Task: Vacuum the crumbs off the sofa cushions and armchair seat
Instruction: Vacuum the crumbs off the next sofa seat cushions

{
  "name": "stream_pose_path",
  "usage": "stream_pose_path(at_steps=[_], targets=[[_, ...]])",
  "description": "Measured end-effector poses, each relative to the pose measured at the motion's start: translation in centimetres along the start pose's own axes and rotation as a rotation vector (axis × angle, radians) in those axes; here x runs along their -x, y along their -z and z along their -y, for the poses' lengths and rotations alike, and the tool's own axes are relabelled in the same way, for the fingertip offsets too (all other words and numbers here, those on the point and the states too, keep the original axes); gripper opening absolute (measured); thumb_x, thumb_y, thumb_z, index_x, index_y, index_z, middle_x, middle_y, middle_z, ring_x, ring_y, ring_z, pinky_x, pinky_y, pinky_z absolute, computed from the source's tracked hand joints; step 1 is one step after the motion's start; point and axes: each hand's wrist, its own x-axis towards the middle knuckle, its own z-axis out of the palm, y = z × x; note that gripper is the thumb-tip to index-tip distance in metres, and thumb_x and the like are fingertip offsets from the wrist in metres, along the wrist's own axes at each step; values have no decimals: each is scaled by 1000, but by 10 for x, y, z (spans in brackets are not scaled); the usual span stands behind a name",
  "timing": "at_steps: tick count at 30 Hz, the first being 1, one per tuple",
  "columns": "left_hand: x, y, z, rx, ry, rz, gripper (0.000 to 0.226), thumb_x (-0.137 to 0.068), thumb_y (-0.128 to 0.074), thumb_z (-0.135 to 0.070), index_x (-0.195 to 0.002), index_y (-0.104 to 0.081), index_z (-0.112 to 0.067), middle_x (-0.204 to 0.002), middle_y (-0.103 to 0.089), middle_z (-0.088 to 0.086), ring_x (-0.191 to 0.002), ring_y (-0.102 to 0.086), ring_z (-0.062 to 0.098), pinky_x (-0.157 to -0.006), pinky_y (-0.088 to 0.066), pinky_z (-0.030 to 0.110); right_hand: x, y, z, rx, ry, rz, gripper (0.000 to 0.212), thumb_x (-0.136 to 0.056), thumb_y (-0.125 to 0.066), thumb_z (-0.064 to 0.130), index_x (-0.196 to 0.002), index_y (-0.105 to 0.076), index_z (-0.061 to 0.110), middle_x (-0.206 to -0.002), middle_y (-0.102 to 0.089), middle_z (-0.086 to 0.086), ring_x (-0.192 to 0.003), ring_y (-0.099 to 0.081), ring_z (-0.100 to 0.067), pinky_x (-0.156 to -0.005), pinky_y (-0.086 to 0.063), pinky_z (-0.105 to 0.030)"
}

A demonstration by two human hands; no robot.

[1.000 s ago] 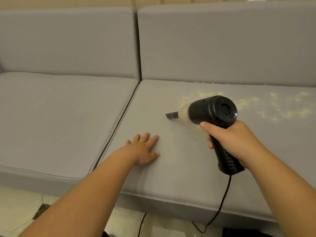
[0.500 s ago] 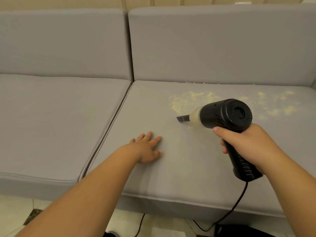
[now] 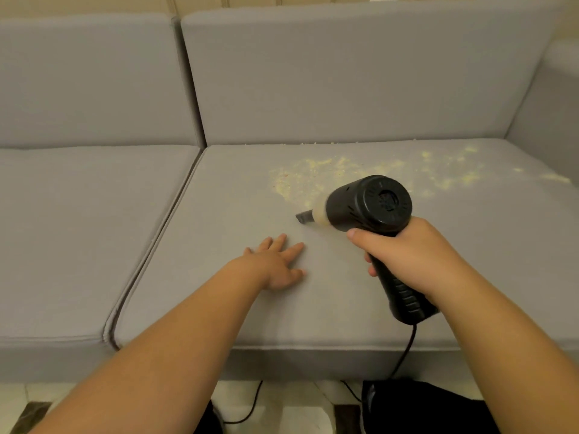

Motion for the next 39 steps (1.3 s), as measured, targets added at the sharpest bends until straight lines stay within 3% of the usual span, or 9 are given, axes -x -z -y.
stream_pose_path(at_steps=[10, 15, 19, 24, 29, 35, 39], targets=[[-8, -1, -26, -16, -2, 36, 75, -101, -31, -70, -162, 8, -48, -172, 19, -7, -159, 14, 26, -122, -3, 68, -2, 20, -24, -14, -25, -90, 25, -88, -79, 43, -81, -75, 19, -70, -76, -4, -68, -76, -20, -72, -57, -36], [-11, 7, -23, 1, 35, 29, 75, -101, -31, -70, -162, 6, -49, -172, 21, -8, -159, 16, 27, -121, -4, 71, -13, 14, -23, 16, -28, -62, 29, -87, -80, 44, -78, -74, 17, -64, -75, -3, -66, -73, -21, -66, -52, -31], [-19, 14, -12, -3, 40, 8, 74, -102, -29, -70, -162, 6, -48, -171, 22, -6, -159, 15, 28, -122, -4, 70, -34, 22, -7, -6, -16, -19, 27, -87, -80, 43, -82, -76, 17, -70, -77, -5, -66, -77, -19, -72, -59, -37], [-30, 9, 8, -22, 73, 7, 75, -99, -27, -74, -161, 8, -50, -172, 19, -7, -159, 13, 29, -120, -4, 71, -55, 16, 8, -81, -49, 19, 23, -88, -81, 37, -92, -76, 14, -78, -79, -8, -65, -78, -18, -65, -56, -32], [-26, 11, 9, 2, 47, 16, 76, -99, -27, -75, -161, 8, -50, -172, 18, -8, -159, 13, 27, -121, -2, 71, -61, -1, 18, 38, 10, 22, 24, -89, -78, 34, -84, -73, 11, -76, -77, -9, -62, -75, -16, -60, -51, -28], [-18, 11, 16, 14, 49, 15, 75, -100, -29, -73, -161, 7, -50, -172, 18, -7, -159, 12, 27, -121, -2, 71, -68, -13, 18, 24, 9, 45, 20, -87, -79, 32, -89, -75, 12, -79, -78, -10, -75, -78, -26, -71, -58, -35], [-12, 12, 30, 13, 68, 13, 74, -101, -29, -71, -162, 7, -49, -172, 20, -7, -159, 13, 27, -121, -2, 70, -60, -8, 9, 120, -12, 63, 20, -84, -79, 34, -81, -74, 15, -69, -77, -3, -79, -77, -29, -73, -56, -36]])
